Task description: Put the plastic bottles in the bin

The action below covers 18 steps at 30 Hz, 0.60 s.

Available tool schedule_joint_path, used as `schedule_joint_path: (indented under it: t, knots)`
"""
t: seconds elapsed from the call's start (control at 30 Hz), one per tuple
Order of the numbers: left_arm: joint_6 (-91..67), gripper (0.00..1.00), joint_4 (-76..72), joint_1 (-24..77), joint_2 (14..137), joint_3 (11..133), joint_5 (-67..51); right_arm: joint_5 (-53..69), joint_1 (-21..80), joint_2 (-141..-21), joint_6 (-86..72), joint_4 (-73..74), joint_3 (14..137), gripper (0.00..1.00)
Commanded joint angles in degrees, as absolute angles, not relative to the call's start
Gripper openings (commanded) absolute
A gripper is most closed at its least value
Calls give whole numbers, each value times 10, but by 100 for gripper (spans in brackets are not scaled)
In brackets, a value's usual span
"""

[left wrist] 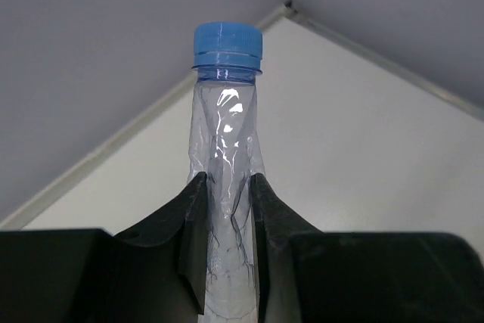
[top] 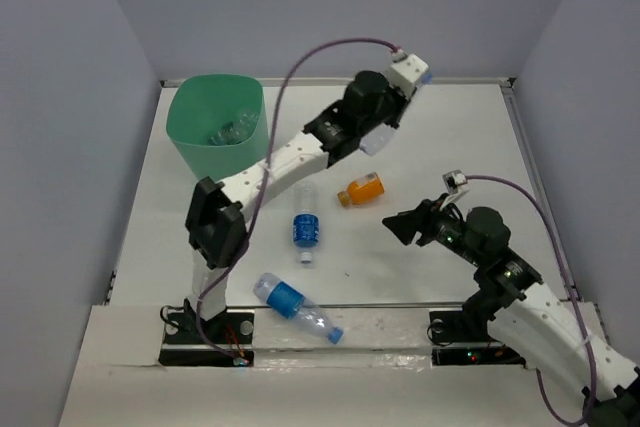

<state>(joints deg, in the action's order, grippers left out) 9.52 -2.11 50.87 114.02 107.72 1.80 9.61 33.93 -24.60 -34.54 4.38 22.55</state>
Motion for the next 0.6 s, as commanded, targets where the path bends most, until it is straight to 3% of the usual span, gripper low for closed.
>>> schedule_joint_path:
  t: [0.0,0.03,0.23,0.57]
  knots:
    - [27,13,-90,419,1007,1018,47,249,360,-381,-269,-8,283,77]
    - [5,13,-90,404,972,1006,54,244,378,-435,-236,34,315,83]
    - [-69,14,-65,303,878,948,118,140,573,-586,-200,59,403,94]
    - [-143,15,-59,112,739,808,137,49,790,-830,-170,117,593,100]
